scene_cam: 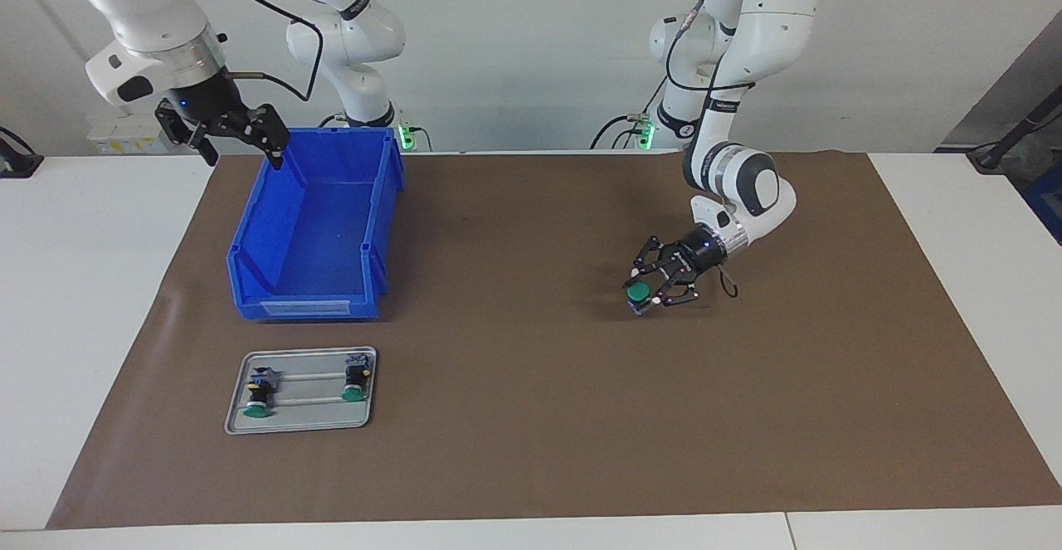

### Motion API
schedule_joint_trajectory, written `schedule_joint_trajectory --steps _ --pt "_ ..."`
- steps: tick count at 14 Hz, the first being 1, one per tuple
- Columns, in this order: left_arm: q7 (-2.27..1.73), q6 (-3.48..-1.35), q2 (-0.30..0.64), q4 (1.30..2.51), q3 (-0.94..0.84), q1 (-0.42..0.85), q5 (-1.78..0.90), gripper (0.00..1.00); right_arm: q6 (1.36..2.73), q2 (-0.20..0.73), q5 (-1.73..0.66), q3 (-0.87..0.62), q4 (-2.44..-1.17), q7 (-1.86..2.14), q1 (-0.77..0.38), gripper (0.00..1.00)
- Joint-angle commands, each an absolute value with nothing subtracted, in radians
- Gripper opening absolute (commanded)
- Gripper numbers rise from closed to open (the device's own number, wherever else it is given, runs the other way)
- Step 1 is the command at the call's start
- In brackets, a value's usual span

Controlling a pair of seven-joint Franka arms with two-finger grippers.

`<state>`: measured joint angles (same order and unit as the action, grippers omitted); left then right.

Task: Place and press button with both arms

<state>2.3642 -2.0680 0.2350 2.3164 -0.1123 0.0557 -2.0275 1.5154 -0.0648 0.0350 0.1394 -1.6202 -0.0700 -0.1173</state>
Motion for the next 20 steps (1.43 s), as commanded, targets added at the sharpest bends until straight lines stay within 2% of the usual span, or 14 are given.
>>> schedule_joint_trajectory --steps 1,7,12,19,20 --pt "2.43 -2.025 0.219 2.362 -0.103 0.061 -2.072 0.0 1.525 -0.081 0.041 0.135 -1.649 -0.048 -0.1 1.0" --pt "2.554 -1.915 0.181 2.479 -0.101 0.04 -2.143 0.0 1.525 -0.081 0.041 0.135 -1.651 -0.048 -0.094 1.0" --pt "2.609 -1.807 0.222 2.488 -0.098 -0.001 -2.146 0.0 1.525 -0.081 0.041 0.135 -1.652 -0.048 -0.094 1.0" --pt "2.62 -1.873 0.227 2.49 -0.095 -0.006 -2.09 0.0 1.525 -0.081 0.041 0.135 -1.655 -0.046 -0.094 1.0" --pt "2.617 -1.876 0.227 2.487 -0.095 -0.009 -2.051 0.18 1.525 -0.083 0.041 0.135 -1.657 -0.048 -0.094 1.0"
